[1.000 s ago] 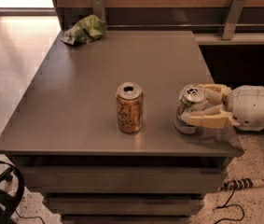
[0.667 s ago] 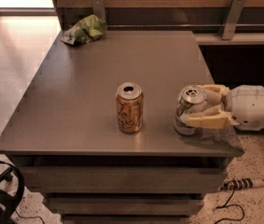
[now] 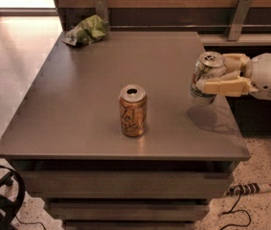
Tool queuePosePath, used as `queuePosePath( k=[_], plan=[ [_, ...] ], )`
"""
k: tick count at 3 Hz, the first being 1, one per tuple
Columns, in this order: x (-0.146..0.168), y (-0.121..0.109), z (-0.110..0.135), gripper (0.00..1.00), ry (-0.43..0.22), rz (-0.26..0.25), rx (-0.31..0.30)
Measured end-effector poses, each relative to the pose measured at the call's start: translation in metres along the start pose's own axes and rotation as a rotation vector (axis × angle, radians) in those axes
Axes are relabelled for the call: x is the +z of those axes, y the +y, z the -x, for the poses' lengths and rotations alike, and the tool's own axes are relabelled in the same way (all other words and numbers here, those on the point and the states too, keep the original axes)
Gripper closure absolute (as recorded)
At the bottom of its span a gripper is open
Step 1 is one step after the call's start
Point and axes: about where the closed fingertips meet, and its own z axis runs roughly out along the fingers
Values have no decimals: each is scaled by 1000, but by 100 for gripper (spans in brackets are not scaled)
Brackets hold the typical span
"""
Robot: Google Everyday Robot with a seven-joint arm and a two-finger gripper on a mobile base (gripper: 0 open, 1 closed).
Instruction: Move 7up can near green jalapeno chip bag
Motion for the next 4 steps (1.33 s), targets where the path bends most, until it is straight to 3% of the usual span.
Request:
queuePosePath(
  k=[1,2,3,4],
  plan=[
    [-8,-55,33,100,-26,-67,30],
    [16,-111,67,100,-20,-107,35],
    [67,-150,91,100,37,-129,15],
    [122,-176,100,100,67,-119,-7]
  ],
)
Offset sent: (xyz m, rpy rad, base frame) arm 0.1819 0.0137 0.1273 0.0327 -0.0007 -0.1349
